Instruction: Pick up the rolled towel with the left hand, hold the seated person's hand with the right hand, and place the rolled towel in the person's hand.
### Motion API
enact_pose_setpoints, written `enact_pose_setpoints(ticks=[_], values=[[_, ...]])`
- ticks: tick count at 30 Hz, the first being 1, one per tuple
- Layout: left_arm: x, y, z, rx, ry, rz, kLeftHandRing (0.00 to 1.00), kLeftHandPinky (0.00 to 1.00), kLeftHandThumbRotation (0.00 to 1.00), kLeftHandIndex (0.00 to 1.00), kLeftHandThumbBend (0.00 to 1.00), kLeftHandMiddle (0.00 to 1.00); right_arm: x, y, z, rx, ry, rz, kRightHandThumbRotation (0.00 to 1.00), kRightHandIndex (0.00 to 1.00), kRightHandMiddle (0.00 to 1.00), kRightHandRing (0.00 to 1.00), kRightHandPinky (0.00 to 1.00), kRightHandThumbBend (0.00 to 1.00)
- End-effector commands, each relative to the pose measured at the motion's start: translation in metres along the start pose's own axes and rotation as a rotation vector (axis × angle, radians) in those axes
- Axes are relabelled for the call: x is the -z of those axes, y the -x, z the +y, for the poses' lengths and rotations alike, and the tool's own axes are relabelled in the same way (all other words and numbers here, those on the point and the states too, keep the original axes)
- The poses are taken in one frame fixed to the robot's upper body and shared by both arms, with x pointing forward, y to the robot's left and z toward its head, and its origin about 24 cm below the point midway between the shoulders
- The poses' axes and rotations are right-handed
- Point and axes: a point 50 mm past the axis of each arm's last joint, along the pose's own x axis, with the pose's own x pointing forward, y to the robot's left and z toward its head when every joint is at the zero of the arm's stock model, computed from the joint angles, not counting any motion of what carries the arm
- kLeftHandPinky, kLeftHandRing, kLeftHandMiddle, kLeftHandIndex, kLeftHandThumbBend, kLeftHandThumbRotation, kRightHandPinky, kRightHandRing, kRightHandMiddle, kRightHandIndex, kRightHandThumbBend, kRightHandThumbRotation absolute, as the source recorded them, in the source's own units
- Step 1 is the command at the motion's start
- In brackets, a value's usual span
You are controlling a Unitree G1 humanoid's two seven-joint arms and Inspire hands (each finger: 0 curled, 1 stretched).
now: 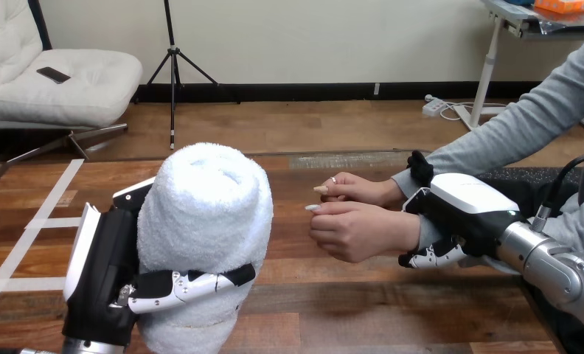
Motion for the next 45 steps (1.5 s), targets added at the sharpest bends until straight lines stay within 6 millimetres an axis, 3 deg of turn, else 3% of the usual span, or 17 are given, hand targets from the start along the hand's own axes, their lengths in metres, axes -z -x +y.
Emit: enact_pose_setpoints(ticks=[1,45], values=[[-0.0116,-0.0132,0.0047,-0.02,-0.007,-0.094,0.29,0.23,0.0,0.37,0.66,0.35,-0.0063,-0.0076,-0.0234,0.083,-0.001,-0.027,0.16,0.34,0.34,0.28,0.23,0.52],[-0.0096,-0.0155,0.0049,-0.025,0.004,-0.089,0.29,0.24,0.0,0.37,0.64,0.35,-0.0071,-0.0058,-0.028,0.1,-0.049,-0.049,0.15,0.29,0.29,0.23,0.19,0.49]])
